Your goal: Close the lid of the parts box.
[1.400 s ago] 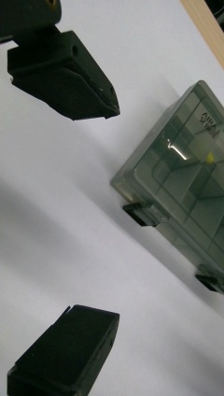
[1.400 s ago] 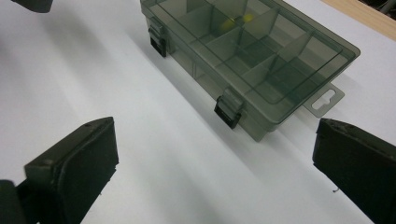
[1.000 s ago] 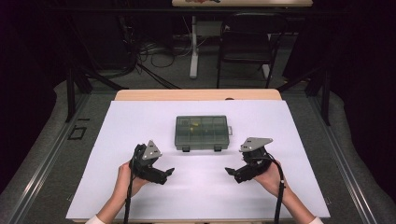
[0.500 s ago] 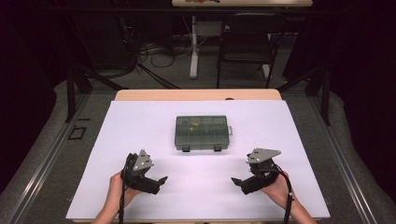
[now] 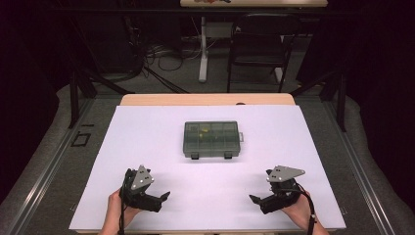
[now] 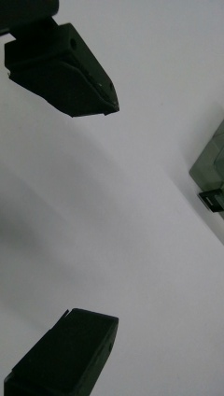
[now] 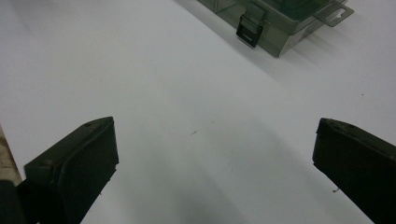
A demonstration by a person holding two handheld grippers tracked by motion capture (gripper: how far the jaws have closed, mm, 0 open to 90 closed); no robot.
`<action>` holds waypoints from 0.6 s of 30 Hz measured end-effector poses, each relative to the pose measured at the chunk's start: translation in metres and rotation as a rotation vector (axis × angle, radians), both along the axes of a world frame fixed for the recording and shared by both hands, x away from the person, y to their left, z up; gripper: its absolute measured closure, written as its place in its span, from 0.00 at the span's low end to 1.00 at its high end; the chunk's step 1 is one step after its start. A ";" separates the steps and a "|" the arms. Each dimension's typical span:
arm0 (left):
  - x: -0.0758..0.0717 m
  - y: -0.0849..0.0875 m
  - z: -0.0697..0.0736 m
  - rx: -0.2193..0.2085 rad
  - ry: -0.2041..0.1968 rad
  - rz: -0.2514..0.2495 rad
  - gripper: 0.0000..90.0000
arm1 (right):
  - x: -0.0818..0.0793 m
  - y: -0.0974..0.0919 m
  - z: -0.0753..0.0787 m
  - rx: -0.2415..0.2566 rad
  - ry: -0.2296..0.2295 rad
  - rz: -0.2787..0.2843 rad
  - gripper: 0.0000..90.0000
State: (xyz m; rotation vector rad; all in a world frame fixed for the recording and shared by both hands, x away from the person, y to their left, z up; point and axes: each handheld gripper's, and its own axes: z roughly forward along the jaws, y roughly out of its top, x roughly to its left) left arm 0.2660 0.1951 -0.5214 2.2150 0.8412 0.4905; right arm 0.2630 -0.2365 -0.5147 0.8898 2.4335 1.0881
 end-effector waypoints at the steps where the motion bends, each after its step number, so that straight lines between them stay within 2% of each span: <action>1: -0.002 0.001 0.000 -0.004 -0.002 0.004 0.00 | -0.001 -0.001 -0.001 0.003 -0.005 -0.001 0.00; 8: -0.015 0.007 -0.006 -0.049 -0.038 0.031 0.00 | -0.011 -0.011 -0.008 0.029 -0.025 -0.035 0.00; 16: -0.028 0.010 -0.012 -0.066 -0.095 0.051 0.00 | -0.020 -0.020 -0.014 0.053 -0.059 -0.072 0.00; 18: -0.030 0.010 -0.013 -0.066 -0.098 0.051 0.00 | -0.022 -0.022 -0.015 0.060 -0.060 -0.076 0.00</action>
